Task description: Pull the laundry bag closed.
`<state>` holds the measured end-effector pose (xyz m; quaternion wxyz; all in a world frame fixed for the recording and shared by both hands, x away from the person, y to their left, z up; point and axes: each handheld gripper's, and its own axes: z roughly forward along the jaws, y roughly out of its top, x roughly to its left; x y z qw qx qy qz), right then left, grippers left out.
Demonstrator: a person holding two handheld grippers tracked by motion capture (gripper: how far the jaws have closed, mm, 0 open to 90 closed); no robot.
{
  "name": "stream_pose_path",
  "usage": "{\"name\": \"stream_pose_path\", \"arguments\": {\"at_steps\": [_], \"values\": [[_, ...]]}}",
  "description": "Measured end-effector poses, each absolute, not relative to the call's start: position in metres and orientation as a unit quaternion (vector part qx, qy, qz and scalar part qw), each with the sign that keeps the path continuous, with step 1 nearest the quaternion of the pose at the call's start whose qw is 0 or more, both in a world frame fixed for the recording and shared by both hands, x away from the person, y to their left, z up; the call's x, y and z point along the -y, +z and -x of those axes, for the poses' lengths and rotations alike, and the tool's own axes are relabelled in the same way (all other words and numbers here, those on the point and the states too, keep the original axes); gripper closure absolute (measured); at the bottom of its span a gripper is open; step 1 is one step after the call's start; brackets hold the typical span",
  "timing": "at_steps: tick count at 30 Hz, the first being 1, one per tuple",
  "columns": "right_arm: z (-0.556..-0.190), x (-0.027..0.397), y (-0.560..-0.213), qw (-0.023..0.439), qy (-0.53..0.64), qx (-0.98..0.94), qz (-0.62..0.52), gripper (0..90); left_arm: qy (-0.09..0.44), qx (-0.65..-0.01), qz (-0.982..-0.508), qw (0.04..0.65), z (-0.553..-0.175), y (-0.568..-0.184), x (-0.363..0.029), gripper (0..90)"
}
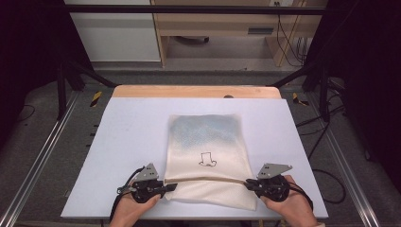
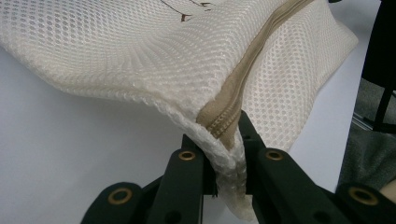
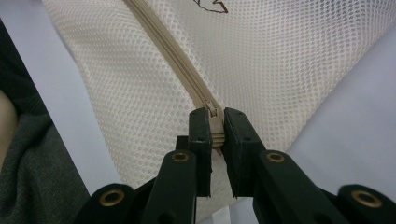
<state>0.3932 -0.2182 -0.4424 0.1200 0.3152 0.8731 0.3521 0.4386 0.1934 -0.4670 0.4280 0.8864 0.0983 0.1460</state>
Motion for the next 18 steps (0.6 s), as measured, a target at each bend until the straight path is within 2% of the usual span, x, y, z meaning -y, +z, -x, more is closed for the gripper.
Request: {"name": "stream_pose_path", "arguments": {"at_steps": [18], "values": [[-0.3922,0.2256,-0.4458,0.119,0.345,-0.874,-0.322,82.1,0.15,-0.101,-0.884,0.431,-0.4377,-0.4649,-0.1945,83.9]]}}
